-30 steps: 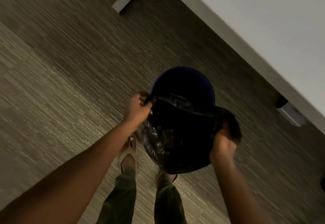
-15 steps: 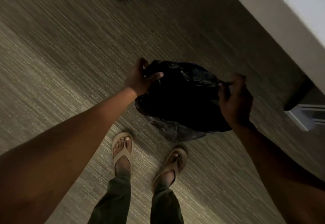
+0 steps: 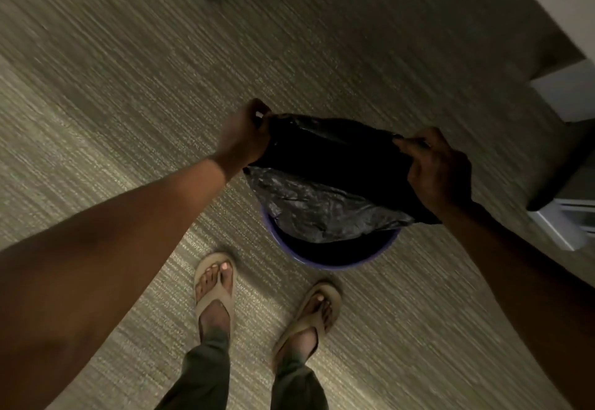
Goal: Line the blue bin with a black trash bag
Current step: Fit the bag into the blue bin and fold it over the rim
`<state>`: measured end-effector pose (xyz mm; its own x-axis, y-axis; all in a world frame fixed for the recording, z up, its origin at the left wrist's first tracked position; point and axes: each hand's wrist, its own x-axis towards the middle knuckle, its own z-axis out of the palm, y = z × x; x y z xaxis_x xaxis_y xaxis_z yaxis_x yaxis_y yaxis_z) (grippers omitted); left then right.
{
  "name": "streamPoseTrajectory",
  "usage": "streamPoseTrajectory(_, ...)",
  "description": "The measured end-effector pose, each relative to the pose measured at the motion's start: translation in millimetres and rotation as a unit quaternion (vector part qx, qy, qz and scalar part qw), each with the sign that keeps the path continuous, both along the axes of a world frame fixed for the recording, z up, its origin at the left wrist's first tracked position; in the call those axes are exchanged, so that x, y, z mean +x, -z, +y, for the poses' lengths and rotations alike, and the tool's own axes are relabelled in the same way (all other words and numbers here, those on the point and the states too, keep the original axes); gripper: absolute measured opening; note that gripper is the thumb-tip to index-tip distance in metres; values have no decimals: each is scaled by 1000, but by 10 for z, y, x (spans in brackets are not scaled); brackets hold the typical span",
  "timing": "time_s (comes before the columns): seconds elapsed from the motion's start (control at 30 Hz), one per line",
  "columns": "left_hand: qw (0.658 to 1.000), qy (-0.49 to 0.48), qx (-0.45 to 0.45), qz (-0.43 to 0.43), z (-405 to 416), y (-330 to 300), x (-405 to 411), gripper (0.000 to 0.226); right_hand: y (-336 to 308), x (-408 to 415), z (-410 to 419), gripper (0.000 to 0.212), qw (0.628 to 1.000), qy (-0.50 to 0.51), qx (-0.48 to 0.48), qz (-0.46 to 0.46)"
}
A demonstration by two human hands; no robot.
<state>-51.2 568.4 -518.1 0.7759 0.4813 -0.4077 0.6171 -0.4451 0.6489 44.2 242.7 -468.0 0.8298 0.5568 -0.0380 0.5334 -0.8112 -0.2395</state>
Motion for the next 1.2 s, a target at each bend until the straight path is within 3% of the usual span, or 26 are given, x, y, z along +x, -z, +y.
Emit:
streamPoseTrajectory(0.17, 988, 40, 134, 64, -14, 181, 252, 39, 209, 314, 41, 52, 995, 55, -68, 47)
streamPoseTrajectory(0.4, 979, 28, 167, 117, -26, 339, 321, 44, 480, 480, 70, 64, 963, 53, -191, 184)
streamPoseTrajectory(0.6, 968, 31, 94, 230, -48, 435, 241, 57, 628, 530, 41, 55, 937, 117, -142, 297)
streamPoseTrajectory(0.83, 976, -20, 34, 215, -1, 470, 253, 59, 684, 535, 51, 42, 910, 231, -85, 334)
streamPoseTrajectory(0.93, 976, -50, 4, 210, -80, 537, 89, 62, 658, 373, -41, 35, 913, 271, 32, 305)
streamPoseTrajectory(1.0, 974, -138, 5, 179, -154, 530, -111, 65, 608, 210, -111, 37, 893, 316, 155, 281)
streamPoseTrajectory(1.07, 977, -194, 64, 61, -252, 373, -337, 65, 504, 28, -162, 50, 880, 354, 231, 216)
streamPoseTrajectory(1.13, 982, -86, 141, -91, -357, 175, -524, 59, 380, -167, -195, 53, 923, 296, 218, 110)
streamPoseTrajectory(1.2, 966, 117, 162, -162, -477, 17, -701, 60, 278, -366, -236, 43, 972, 144, 184, 27)
